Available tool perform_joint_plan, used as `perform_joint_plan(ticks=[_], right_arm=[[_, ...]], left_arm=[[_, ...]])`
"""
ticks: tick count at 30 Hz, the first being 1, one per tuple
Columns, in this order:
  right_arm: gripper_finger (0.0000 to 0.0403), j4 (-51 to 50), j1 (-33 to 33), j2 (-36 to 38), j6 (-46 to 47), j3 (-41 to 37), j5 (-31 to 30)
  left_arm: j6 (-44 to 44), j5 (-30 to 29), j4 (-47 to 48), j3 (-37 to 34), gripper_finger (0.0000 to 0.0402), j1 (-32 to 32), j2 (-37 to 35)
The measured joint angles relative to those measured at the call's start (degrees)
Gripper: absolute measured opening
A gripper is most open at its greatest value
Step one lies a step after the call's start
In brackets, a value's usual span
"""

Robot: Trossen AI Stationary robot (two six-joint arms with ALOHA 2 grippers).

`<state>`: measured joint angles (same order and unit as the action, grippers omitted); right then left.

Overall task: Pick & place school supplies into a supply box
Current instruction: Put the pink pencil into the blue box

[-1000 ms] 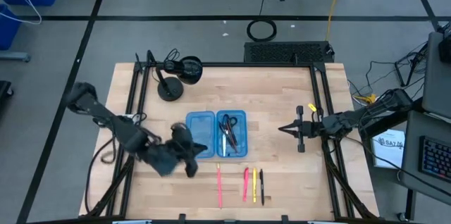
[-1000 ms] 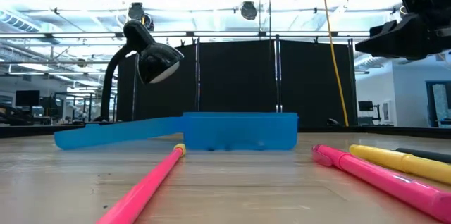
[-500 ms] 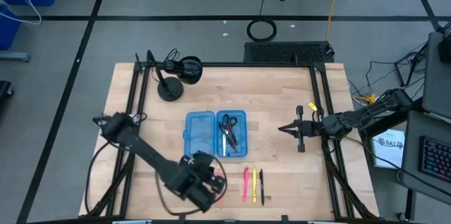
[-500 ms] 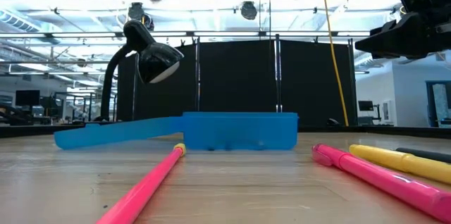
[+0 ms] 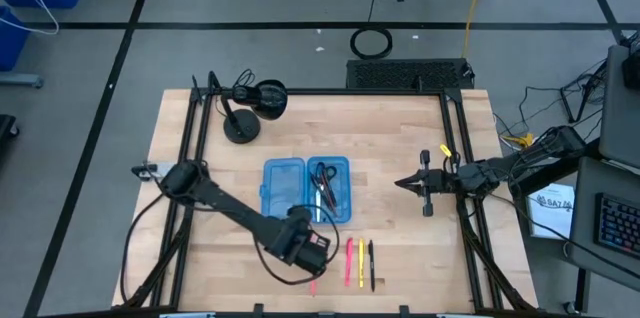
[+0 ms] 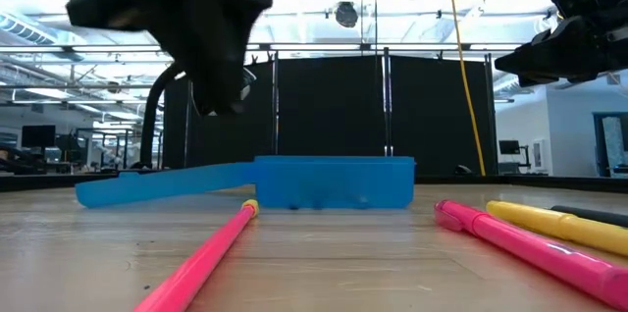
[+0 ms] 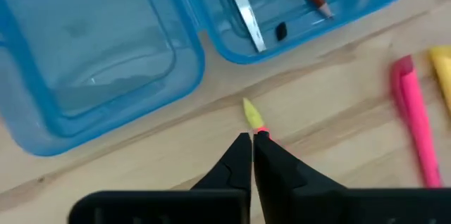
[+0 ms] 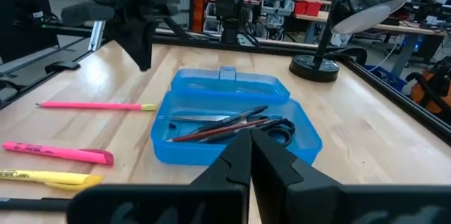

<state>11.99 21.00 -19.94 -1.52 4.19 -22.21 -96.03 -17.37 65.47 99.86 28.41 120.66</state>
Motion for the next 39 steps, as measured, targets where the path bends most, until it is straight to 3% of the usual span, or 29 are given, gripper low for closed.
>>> perform_joint_plan(ticks=[6,18,23,39], right_arm=[[0.0000,-0.20,0.02,0.00,-0.04,0.00,0.02],[0.0000,-0.21,0.00,0.00,-0.10,0.00,0.06],[0.0000,-0.22,0.01,0.00,0.21,0.00,0.08],[0.0000,-0.26,0.02,0.00,-0.59,0.00,0.08]], left_arm=[[3.44,2.18,-5.66,-2.02,0.0012,-1.11,-0.02],[5.34,5.62,-13.55,-9.47,0.0163,-2.38,-0.02],[5.12,5.55,-16.15,-11.16,0.0203,-2.93,-0.06],[7.45,9.39,-17.63,-11.06,0.0218,-5.97,1.91]])
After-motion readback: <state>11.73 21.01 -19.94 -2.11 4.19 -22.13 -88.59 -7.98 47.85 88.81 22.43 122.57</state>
